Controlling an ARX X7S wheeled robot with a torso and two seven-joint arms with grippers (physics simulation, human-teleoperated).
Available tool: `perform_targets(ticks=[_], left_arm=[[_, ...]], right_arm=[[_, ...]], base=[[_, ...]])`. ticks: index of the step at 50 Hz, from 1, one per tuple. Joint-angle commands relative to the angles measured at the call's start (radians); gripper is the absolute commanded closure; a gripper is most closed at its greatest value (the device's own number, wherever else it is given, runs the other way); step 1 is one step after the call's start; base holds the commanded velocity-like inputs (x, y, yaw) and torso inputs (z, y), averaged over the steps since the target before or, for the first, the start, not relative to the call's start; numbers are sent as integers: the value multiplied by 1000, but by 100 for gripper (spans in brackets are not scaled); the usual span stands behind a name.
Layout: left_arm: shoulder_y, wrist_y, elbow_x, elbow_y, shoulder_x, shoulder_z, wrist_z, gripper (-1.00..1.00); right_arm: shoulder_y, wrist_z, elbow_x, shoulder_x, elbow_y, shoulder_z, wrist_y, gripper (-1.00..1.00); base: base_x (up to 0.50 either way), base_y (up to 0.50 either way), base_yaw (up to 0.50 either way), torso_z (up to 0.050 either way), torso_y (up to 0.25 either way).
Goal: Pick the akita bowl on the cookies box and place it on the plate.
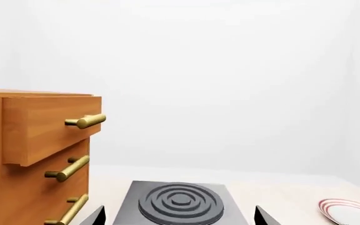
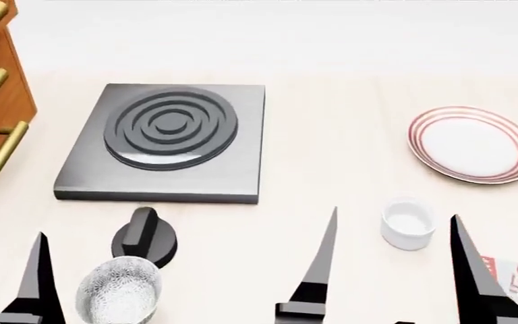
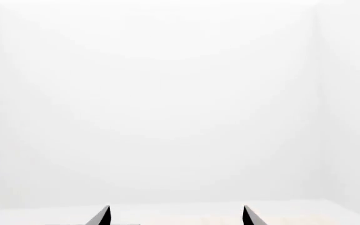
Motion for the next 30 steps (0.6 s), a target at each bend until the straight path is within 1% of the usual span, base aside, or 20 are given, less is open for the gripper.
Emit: perform_targets(ticks=[1, 11, 17, 18, 20, 21, 30], left_arm=[[1, 4, 2, 8, 13, -19, 7, -100], [3, 0, -10, 15, 5, -14, -3, -100], [4, -1, -16, 18, 0, -12, -9, -100], [4, -1, -17, 20, 0, -11, -10, -100], [5, 0, -17, 20, -2, -8, -12, -100], [6, 3, -17, 18, -2, -7, -12, -100], [9, 18, -18, 5, -8, 1, -16, -100]], right_arm=[[-2, -12, -3, -12, -2, 28, -4, -100], [-2, 0, 10, -9, 4, 29, 1, -100], [-20, -4, 31, -7, 5, 39, -46, -100], [-33, -14, 73, -25, 25, 63, -106, -100], [-30, -11, 72, -20, 21, 59, -91, -100], [-32, -16, 85, -24, 22, 60, -112, -100], [-31, -9, 99, -15, 20, 57, -112, -100]], base=[[500, 0, 0, 0, 0], [493, 0, 0, 0, 2], [33, 0, 0, 0, 0], [0, 0, 0, 0, 0], [0, -41, 0, 0, 0], [0, -500, 0, 0, 0], [0, -500, 0, 0, 0]])
